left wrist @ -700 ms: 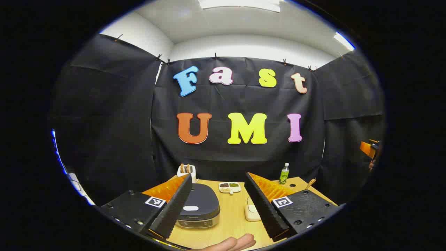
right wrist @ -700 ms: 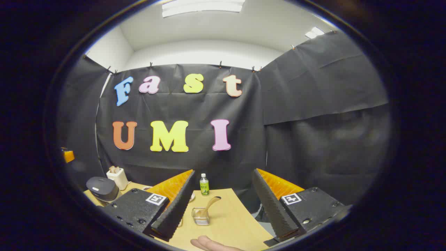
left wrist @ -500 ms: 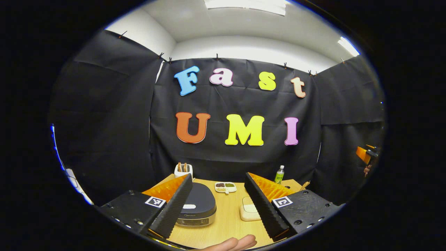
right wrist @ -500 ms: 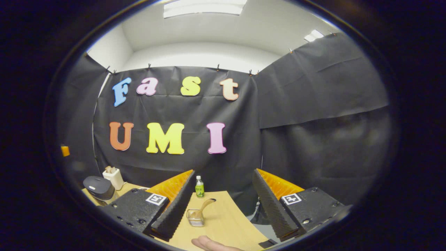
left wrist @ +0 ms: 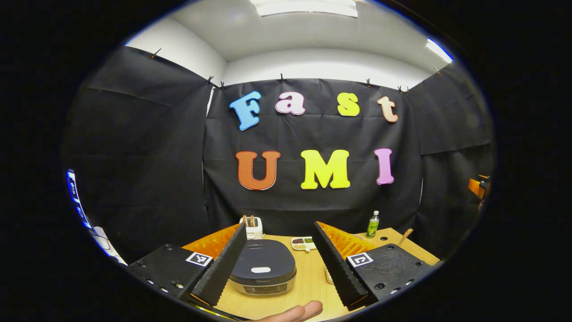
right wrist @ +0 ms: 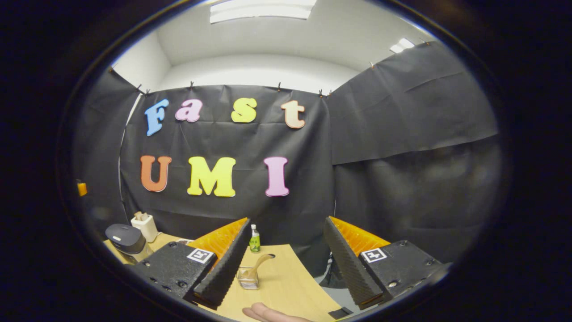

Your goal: Close the left gripper, press the button to open the rice cooker; take a wooden spoon from the chopstick holder with the right hand, scoop a spoonful of rice and pour it into the rice cooker, then put the wooden spoon back into the chopstick holder.

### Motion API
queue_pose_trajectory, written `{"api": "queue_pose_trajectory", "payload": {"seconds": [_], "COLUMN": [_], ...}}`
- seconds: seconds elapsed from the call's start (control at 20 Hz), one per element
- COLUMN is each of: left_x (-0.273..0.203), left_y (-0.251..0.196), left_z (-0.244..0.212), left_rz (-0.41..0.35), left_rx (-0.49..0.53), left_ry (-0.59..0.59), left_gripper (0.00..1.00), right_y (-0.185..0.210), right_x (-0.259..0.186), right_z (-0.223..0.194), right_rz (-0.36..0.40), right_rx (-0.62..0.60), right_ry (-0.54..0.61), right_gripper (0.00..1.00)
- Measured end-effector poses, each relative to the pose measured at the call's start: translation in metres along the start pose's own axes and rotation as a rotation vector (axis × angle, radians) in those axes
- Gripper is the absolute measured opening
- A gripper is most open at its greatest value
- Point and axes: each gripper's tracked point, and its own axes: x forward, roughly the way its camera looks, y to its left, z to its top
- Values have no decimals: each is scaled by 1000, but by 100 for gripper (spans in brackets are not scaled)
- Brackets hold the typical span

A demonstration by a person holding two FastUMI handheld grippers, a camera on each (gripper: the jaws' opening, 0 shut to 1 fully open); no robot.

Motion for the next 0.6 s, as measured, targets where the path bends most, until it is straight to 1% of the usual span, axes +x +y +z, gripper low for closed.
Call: {"api": "queue_pose_trajectory", "payload": {"seconds": [0.05,0.1,0.15,0.25,0.3,0.35,0.4,0.5,0.55,0.6], "left_x": [1,5,6,12,16,19,23,29,34,38], "left_y": [3,5,7,13,18,18,21,22,29,31], "left_z": [-2,-6,-8,-14,-15,-19,-24,-40,-48,-59], "left_rz": [12,12,14,13,19,18,20,14,39,45], "left_rx": [-6,-9,-7,6,8,13,22,29,9,4], "left_ry": [3,8,8,17,9,15,24,60,95,132], "left_gripper": [94,91,91,62,70,53,33,17,16,0], "right_y": [1,4,5,6,6,7,7,13,15,15], "right_x": [-1,-1,-2,0,0,1,3,4,5,8], "right_z": [0,-1,-2,-6,-8,-10,-14,-19,-21,-23], "right_rz": [7,15,22,27,27,24,24,38,43,42], "right_rx": [2,5,7,6,6,8,9,15,16,13], "right_ry": [-1,-3,-7,-7,-8,-9,-10,-6,-9,-14], "right_gripper": [100,100,100,100,100,100,100,100,100,100]}}
